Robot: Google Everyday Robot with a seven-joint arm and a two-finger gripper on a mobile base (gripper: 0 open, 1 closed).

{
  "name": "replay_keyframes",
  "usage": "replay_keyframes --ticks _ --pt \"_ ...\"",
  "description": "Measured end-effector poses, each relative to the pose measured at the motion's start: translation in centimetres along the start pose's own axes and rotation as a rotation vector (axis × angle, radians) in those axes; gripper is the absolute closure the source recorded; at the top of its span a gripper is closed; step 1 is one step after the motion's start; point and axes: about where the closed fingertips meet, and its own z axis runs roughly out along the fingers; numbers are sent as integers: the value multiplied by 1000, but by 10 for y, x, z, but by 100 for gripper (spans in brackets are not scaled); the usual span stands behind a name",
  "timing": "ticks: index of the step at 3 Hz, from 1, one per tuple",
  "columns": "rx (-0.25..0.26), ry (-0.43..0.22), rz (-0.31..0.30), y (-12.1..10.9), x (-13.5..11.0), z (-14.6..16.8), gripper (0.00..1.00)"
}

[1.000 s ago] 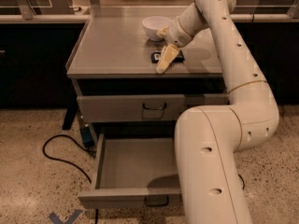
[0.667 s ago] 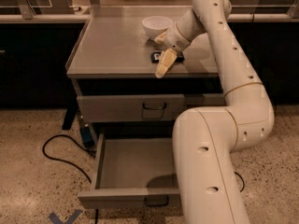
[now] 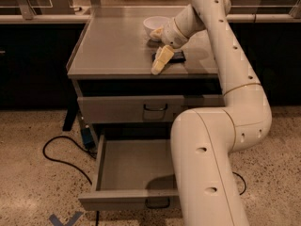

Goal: Place rxbar blueberry into middle drawer

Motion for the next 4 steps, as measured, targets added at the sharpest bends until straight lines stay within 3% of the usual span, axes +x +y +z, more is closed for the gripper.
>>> replay_keyframes --ticks 1,2,4 --pt "40 26 -48 -8 -18 -13 0" --pt "200 42 -141 -29 -68 -81 0" --pt "231 37 -160 -32 -82 -94 0"
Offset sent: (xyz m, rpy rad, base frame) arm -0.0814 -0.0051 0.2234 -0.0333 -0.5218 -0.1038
